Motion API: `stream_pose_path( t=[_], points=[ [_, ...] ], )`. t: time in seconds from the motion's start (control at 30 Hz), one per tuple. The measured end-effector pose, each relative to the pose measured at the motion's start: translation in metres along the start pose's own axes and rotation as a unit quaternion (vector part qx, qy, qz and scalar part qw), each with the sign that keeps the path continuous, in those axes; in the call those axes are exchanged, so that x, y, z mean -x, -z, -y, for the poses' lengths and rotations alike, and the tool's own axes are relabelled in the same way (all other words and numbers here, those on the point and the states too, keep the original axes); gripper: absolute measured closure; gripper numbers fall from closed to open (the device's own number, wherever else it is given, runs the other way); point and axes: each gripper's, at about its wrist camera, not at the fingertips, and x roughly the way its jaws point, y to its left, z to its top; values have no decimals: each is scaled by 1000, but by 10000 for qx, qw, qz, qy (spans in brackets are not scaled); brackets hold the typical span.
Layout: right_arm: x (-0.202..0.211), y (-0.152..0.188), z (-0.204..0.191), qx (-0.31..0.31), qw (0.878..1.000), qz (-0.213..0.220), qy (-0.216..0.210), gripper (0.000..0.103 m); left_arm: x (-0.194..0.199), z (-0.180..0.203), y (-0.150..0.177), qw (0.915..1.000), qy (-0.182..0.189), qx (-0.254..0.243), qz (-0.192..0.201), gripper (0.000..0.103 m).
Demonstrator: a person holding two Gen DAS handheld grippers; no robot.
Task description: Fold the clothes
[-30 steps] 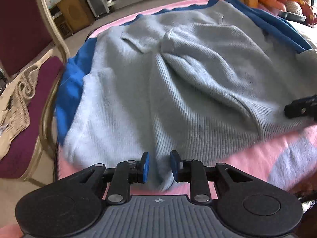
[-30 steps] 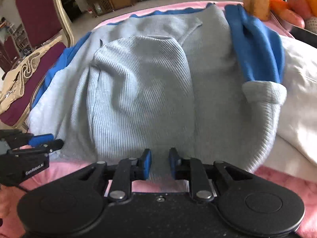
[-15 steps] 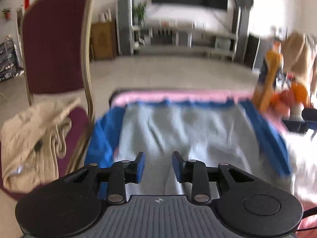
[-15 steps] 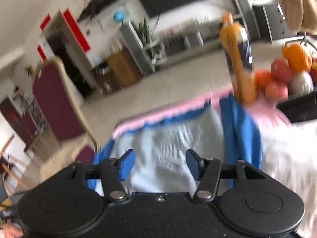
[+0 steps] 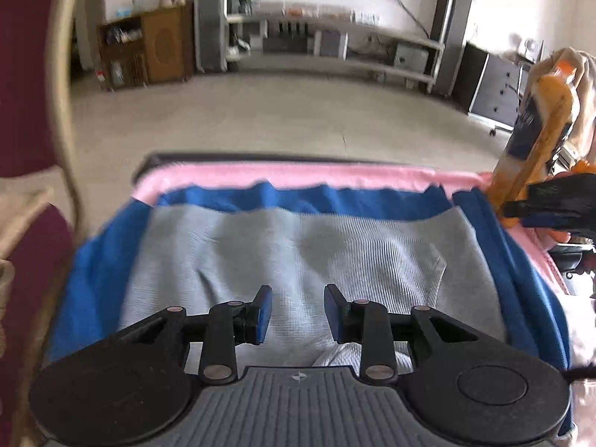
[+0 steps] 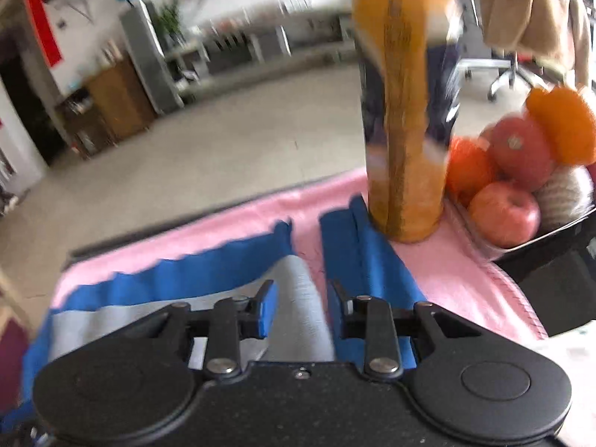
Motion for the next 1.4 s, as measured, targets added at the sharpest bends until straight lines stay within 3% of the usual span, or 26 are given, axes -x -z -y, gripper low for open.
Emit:
stream_pose_path(
  t=[0.13,0.3,0.37,0.5,0.6,0.63,0.7,0.93,1.03,1.17,1.4],
  points=[
    [-66,-11,3,78,9994,-151,288,66,-31,-9,8,9998,106,136,-129,72],
    [-118,-16,7,125,9964,-340,772,63,-53,-23,19,9988,104,312,-356,72],
    [-117,-16,17,-157,9976,-209,640,54,-60,-27,23,9984,73,350,-433,72],
    [-104,-14,53,-1106,9938,-41,61,53,-68,-31,27,9976,80,420,-536,72],
    [-98,-9,81,-1736,9846,-17,-194,65,-68,-31,29,9976,66,421,-538,71],
    [-100,-8,87,-1823,9830,-54,-216,73,-68,-31,29,9977,67,412,-540,71],
    [-107,-8,92,-1815,9832,-83,-161,78,-67,-30,30,9977,69,397,-539,71],
    [-112,-10,62,-864,9962,55,70,79,-70,-26,32,9984,-2,276,-500,70],
    [-110,-10,48,-468,9986,124,227,93,-70,-26,33,9983,0,289,-501,70],
    [-105,-11,30,9,9988,247,419,101,-66,-27,32,9981,17,324,-516,70],
    [-27,-34,33,-411,9943,974,160,101,-18,-24,24,9992,109,278,-255,71]
  ],
)
